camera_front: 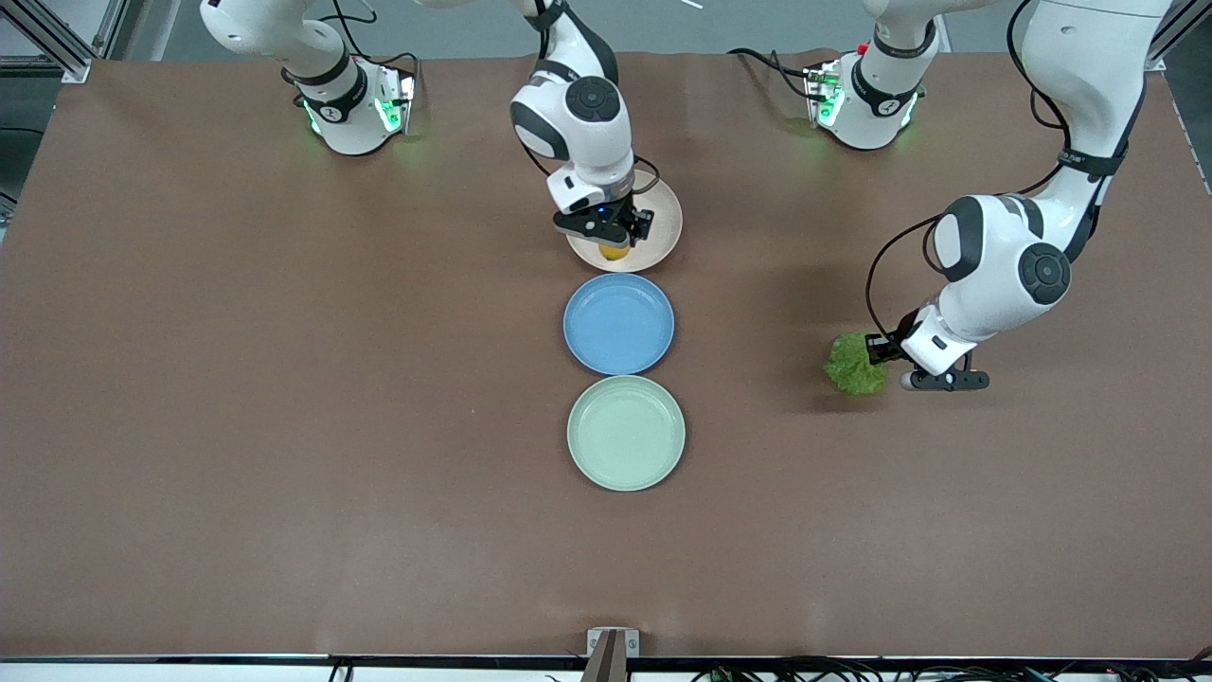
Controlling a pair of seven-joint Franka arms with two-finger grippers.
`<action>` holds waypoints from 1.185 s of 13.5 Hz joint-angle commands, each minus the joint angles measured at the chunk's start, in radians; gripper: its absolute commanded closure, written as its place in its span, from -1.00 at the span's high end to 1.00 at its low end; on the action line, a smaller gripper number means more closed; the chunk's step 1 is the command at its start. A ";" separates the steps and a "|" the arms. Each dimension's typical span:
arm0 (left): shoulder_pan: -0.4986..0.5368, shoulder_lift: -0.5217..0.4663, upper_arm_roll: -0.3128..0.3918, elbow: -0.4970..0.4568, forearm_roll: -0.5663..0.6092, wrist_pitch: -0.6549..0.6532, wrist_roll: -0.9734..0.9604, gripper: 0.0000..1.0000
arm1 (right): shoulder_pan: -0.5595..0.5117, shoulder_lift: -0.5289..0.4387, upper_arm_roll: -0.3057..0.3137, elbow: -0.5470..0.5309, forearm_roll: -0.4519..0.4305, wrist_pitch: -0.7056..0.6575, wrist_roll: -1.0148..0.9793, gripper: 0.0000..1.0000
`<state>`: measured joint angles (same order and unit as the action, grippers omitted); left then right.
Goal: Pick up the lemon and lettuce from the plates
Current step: 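Lift the lettuce with the left gripper while the right gripper grasps the lemon, then lower the lettuce with the left gripper while the right gripper carries the lemon, then open the left gripper and withdraw while the right gripper sets the lemon down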
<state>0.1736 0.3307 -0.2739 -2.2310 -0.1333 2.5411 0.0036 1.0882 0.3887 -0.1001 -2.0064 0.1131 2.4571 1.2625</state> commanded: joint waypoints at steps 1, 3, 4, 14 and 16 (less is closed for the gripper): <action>0.015 -0.007 -0.014 -0.001 -0.019 0.019 0.032 0.61 | -0.130 -0.160 0.000 -0.051 -0.018 -0.117 -0.147 -0.99; 0.009 -0.022 -0.014 0.017 -0.005 0.019 0.018 1.00 | -0.232 -0.223 0.000 -0.116 -0.018 -0.145 -0.294 -0.99; 0.009 -0.027 -0.013 0.031 -0.003 0.016 0.018 1.00 | -0.290 -0.258 0.000 -0.168 -0.016 -0.144 -0.407 -0.99; 0.067 -0.238 -0.013 0.155 0.081 -0.229 0.024 1.00 | -0.801 -0.260 0.000 -0.287 -0.016 -0.106 -1.146 -0.99; 0.070 -0.310 -0.005 0.213 0.080 -0.368 0.019 1.00 | -0.846 -0.217 0.002 -0.314 -0.016 -0.028 -1.210 -0.99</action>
<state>0.2363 0.1001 -0.2769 -2.0483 -0.0643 2.2821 0.0154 0.2843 0.1506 -0.1237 -2.2793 0.1084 2.3560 0.0947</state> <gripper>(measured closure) 0.000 0.357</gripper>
